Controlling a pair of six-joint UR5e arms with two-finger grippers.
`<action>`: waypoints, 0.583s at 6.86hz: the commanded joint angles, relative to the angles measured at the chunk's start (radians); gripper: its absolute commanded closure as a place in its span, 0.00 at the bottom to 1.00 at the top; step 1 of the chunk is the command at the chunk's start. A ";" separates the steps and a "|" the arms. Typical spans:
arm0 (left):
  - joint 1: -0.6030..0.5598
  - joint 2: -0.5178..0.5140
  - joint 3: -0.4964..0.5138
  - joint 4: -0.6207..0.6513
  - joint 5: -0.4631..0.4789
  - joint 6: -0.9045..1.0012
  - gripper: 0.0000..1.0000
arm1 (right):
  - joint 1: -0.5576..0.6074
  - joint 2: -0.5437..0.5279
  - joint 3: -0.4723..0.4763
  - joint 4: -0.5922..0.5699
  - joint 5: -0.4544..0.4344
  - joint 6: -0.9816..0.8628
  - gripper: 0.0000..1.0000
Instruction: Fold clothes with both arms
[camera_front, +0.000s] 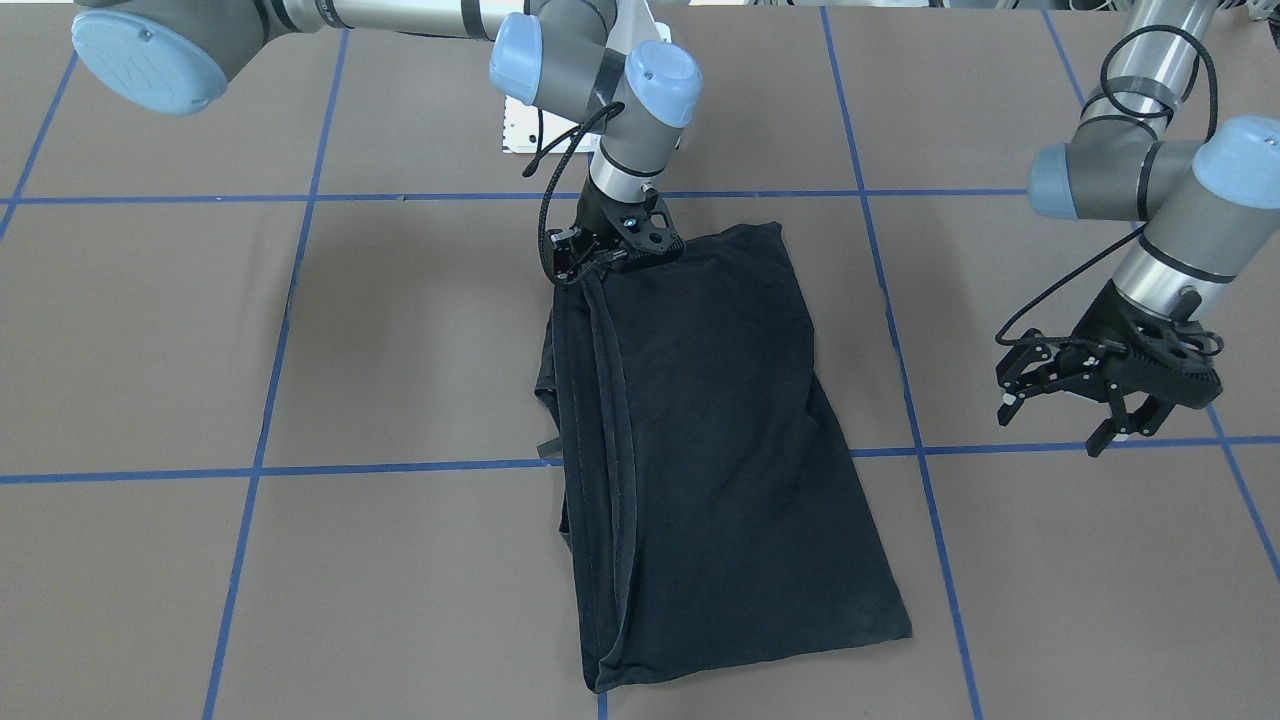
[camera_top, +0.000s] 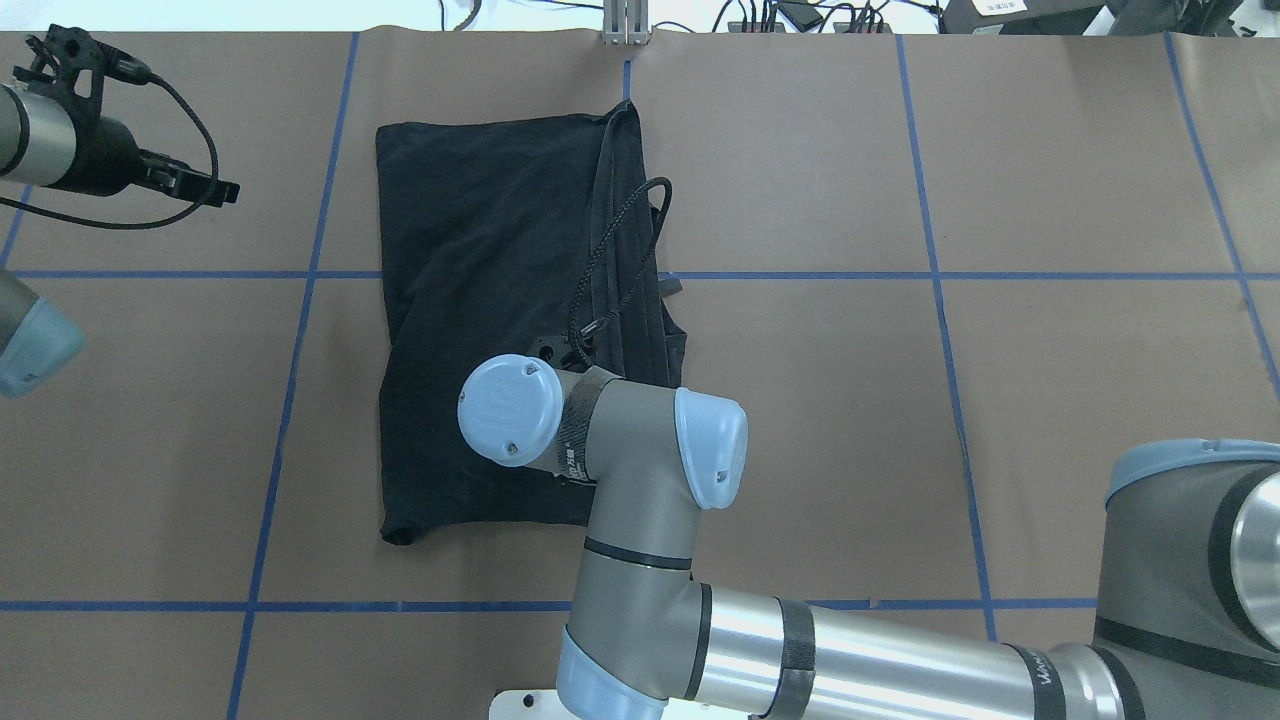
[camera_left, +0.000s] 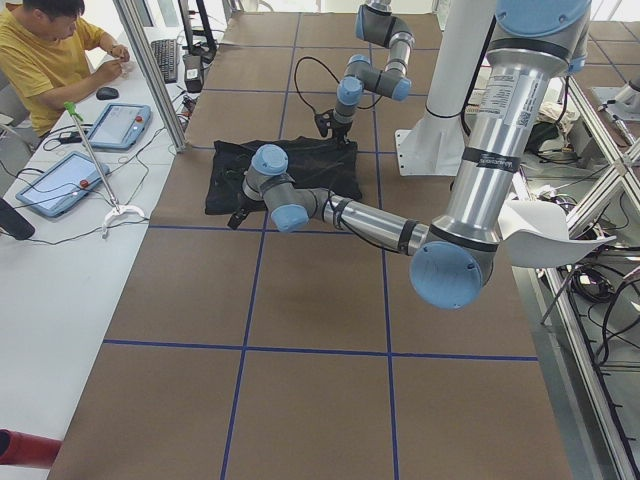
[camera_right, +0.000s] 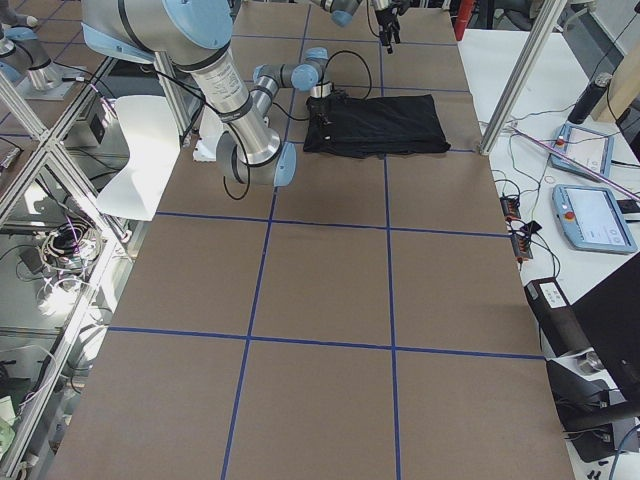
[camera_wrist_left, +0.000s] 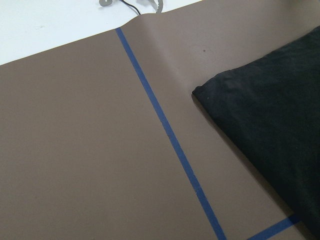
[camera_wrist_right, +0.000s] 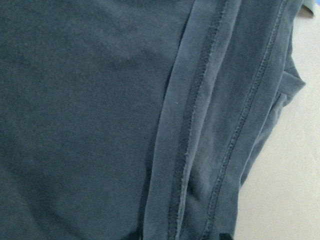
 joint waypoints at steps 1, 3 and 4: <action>0.000 -0.002 0.000 0.000 0.001 0.000 0.00 | 0.001 -0.001 0.002 -0.002 -0.002 -0.005 0.52; 0.000 -0.005 0.000 0.000 0.001 0.000 0.00 | 0.001 -0.005 0.008 -0.002 -0.003 -0.014 0.59; 0.000 -0.007 0.002 0.000 0.001 0.000 0.00 | 0.001 -0.005 0.016 -0.003 -0.002 -0.014 0.69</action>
